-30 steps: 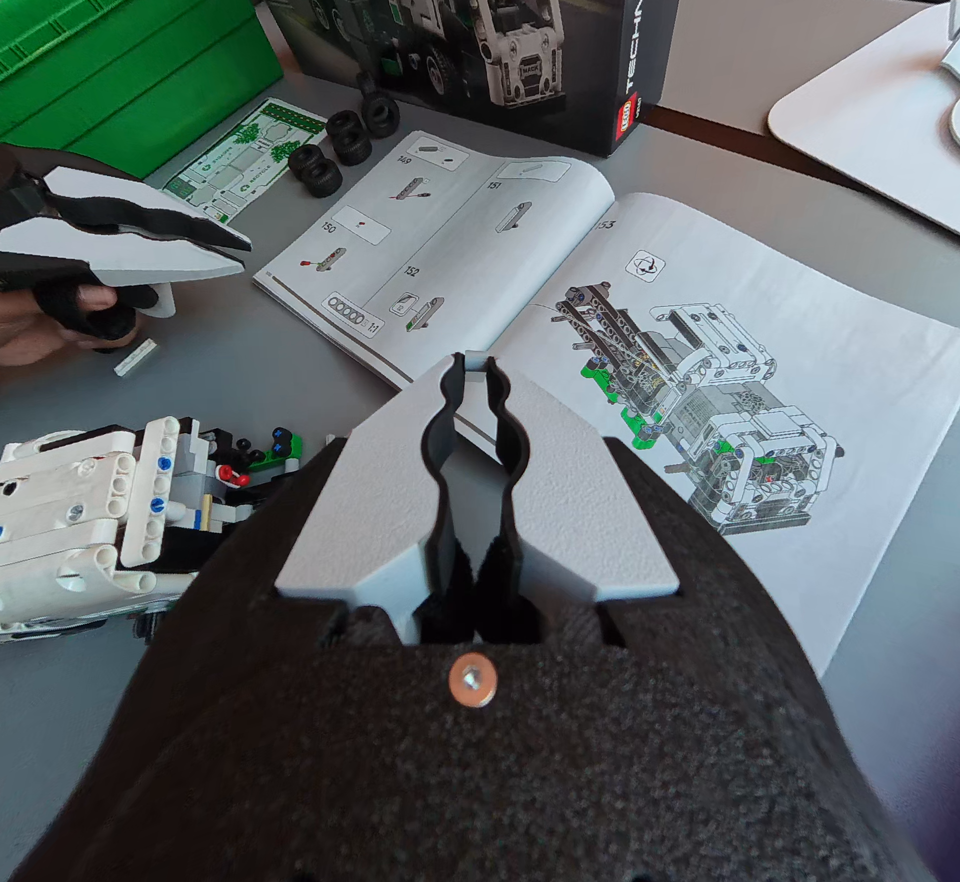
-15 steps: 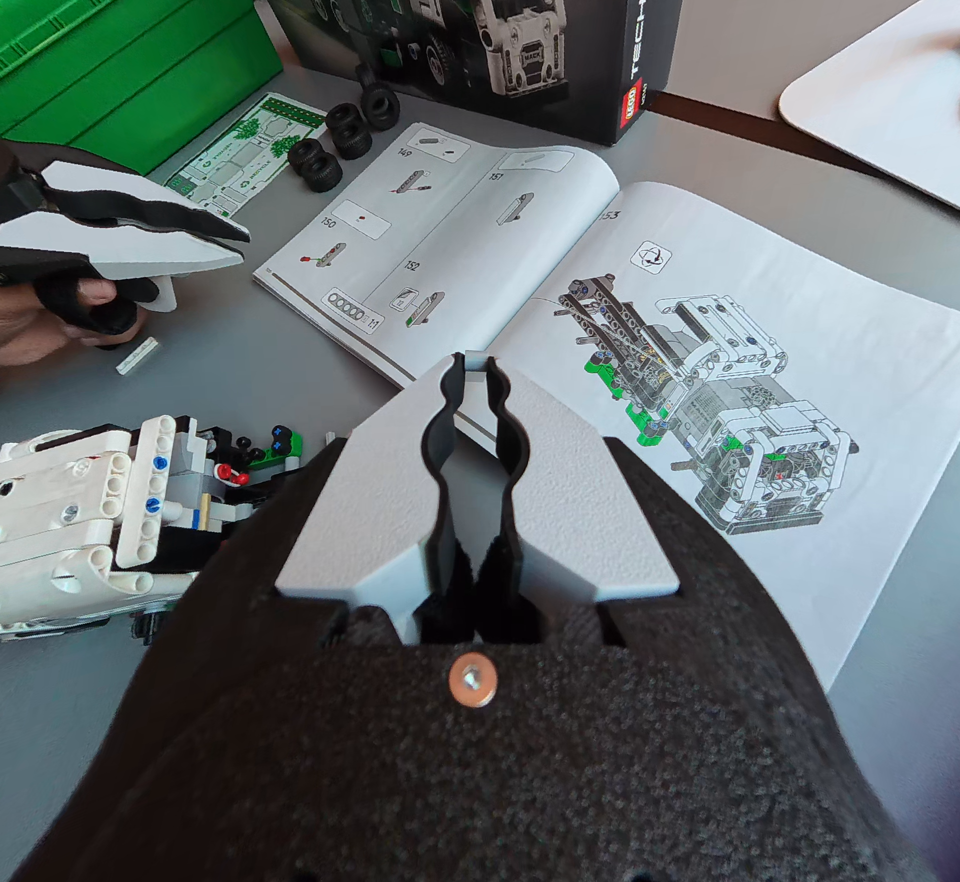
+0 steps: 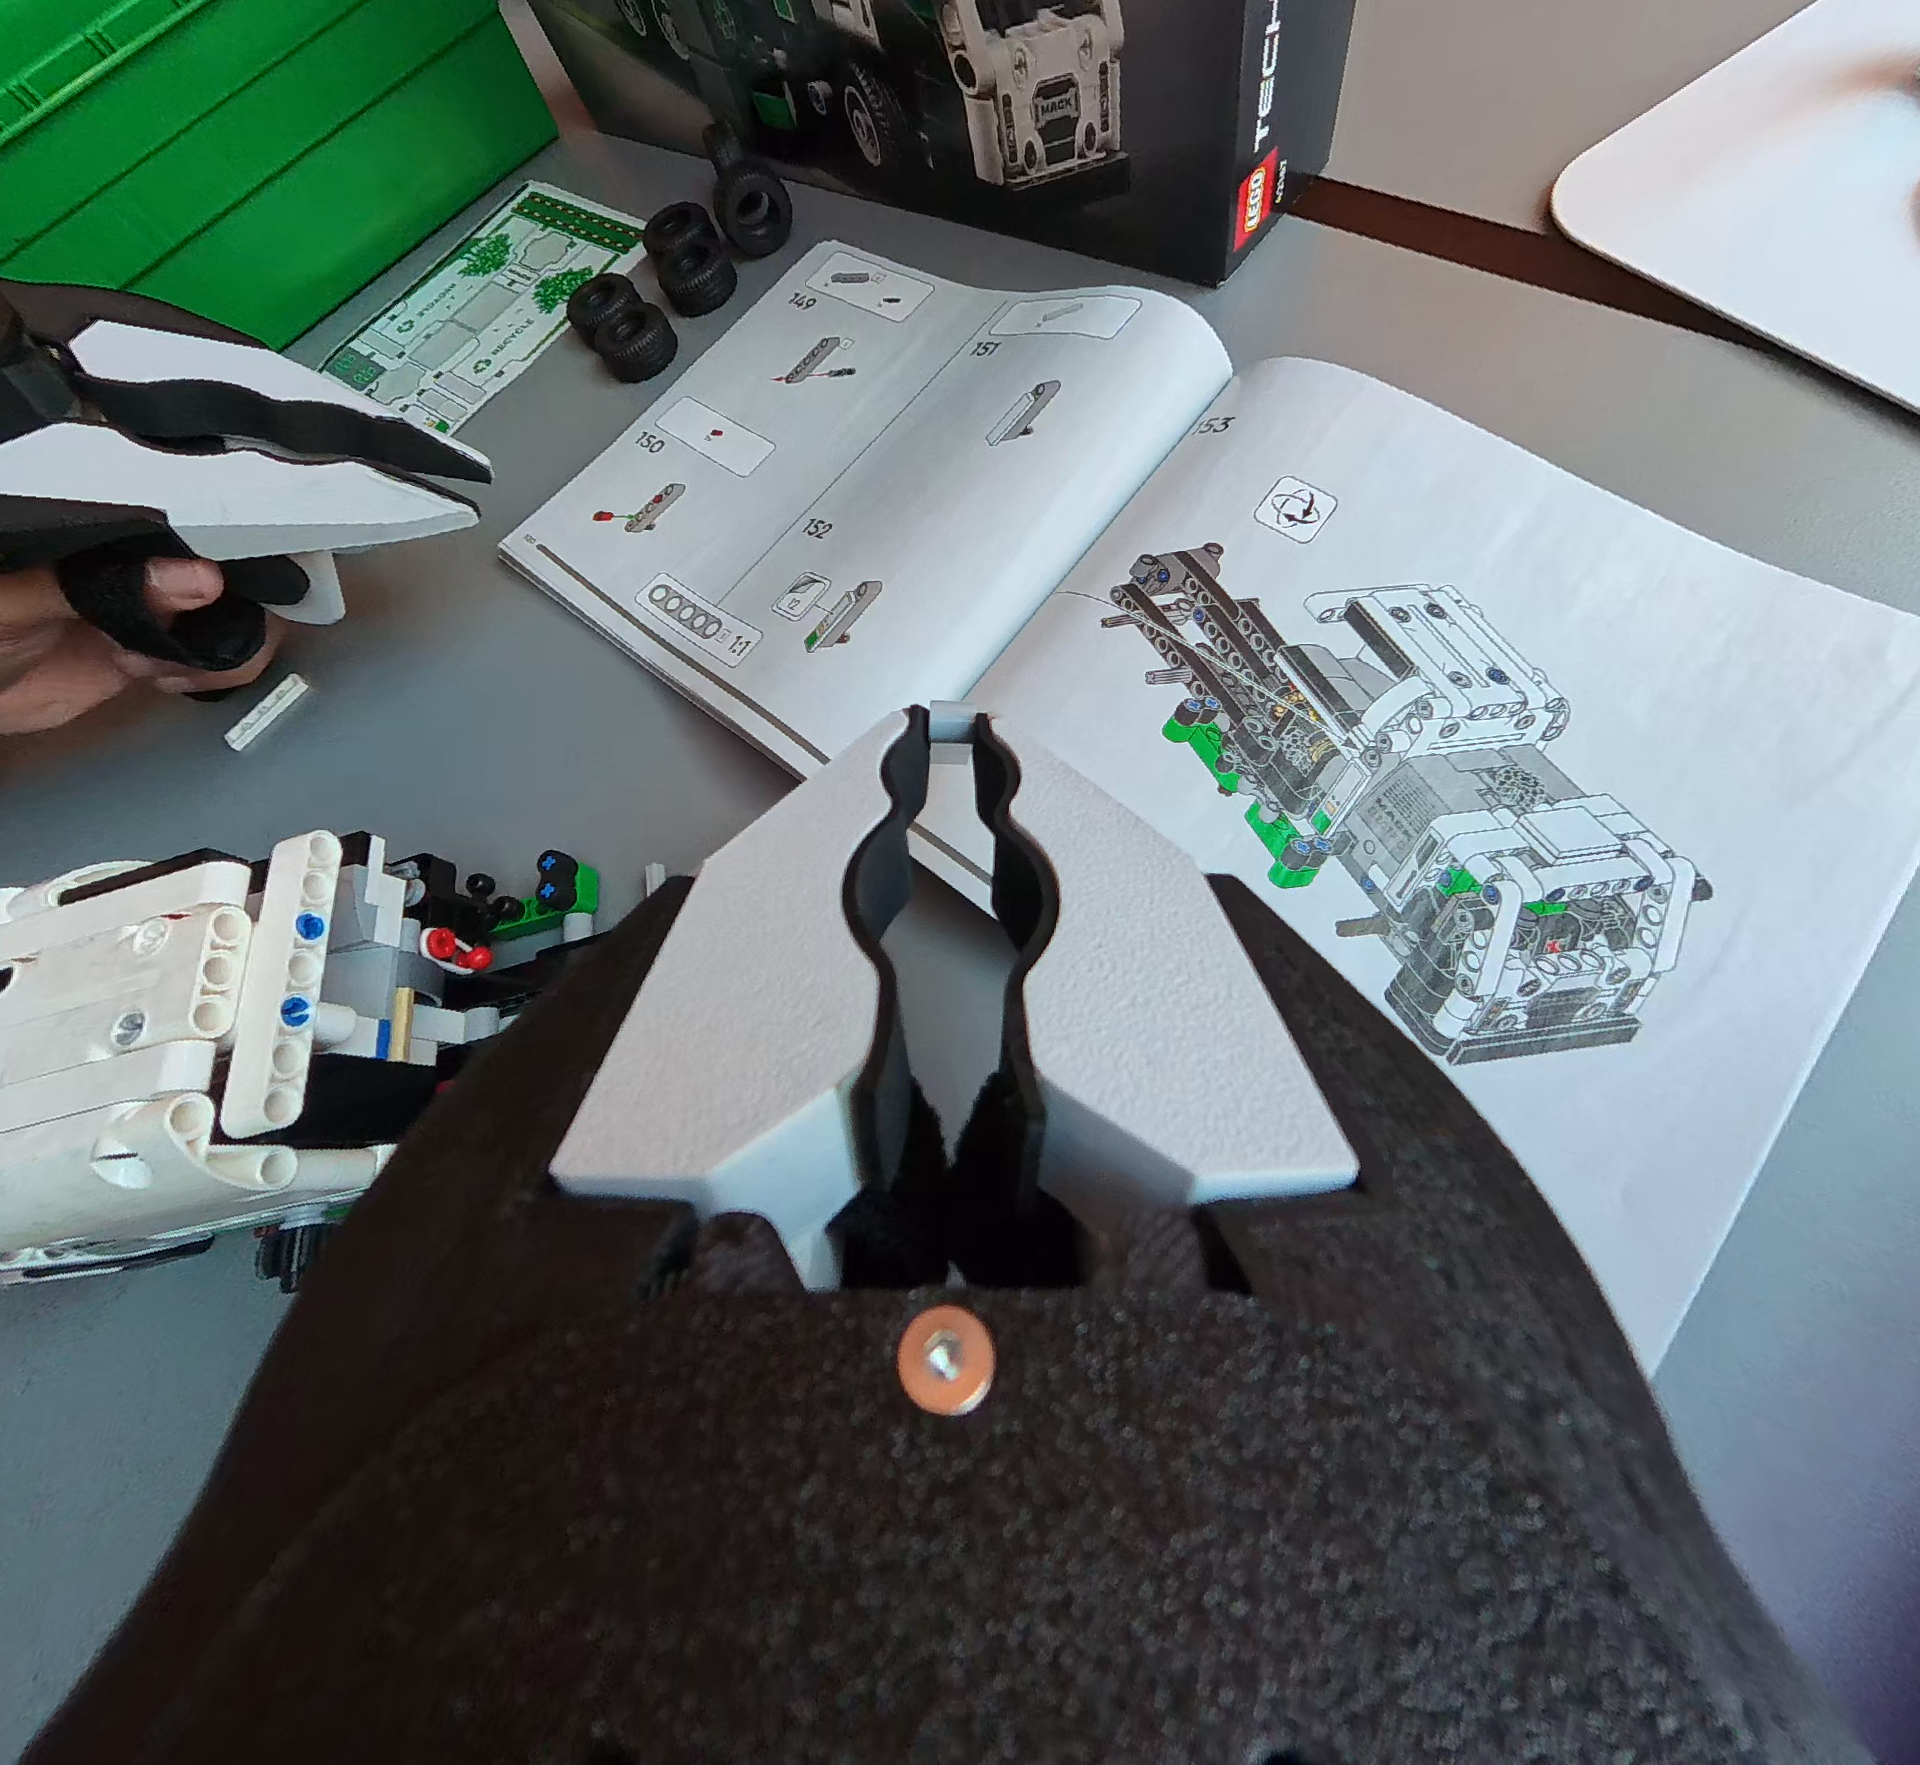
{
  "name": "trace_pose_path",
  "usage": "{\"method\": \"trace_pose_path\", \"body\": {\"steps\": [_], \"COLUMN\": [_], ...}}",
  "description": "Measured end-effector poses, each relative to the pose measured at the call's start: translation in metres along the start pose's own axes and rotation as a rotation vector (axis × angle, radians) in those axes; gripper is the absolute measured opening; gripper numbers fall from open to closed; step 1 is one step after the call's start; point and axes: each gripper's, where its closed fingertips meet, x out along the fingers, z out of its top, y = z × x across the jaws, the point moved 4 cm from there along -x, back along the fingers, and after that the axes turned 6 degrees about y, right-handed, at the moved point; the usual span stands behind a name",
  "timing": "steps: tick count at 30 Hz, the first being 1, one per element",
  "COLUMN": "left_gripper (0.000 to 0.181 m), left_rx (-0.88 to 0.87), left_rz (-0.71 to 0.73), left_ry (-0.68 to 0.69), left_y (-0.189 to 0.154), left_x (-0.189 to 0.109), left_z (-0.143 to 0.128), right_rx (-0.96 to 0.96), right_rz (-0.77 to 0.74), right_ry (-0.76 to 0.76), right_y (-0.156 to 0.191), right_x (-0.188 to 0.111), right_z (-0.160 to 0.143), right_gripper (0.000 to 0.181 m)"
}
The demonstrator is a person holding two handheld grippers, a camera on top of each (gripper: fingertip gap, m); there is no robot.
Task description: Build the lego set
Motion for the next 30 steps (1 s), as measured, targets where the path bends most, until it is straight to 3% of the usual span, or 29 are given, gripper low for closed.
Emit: {"method": "trace_pose_path", "body": {"steps": [17,20,24,27,30], "left_gripper": [0.011,0.011,0.014,0.025,0.031], "left_rx": [0.01,0.033,0.012,-0.032,0.06], "left_rz": [0.001,-0.064,-0.352,-0.543,-0.581], "left_ry": [-0.003,-0.1,-0.214,-0.292,-0.316], "left_y": [-0.001,-0.01,-0.046,-0.072,-0.097], "left_x": [0.0,-0.008,-0.031,-0.051,-0.062], "left_z": [0.0,0.013,0.041,0.058,0.063], "right_rx": [0.007,-0.006,-0.115,-0.152,-0.244], "right_rz": [0.026,0.261,0.556,0.73,0.797], "right_ry": [-0.019,-0.135,-0.389,-0.418,-0.387], "right_y": [0.002,0.027,0.065,0.099,0.132], "right_x": [-0.002,-0.009,-0.035,-0.049,-0.057], "right_z": [0.002,0.015,0.035,0.041,0.041], "right_gripper": [0.007,0.007,0.007,0.007,0.007]}}
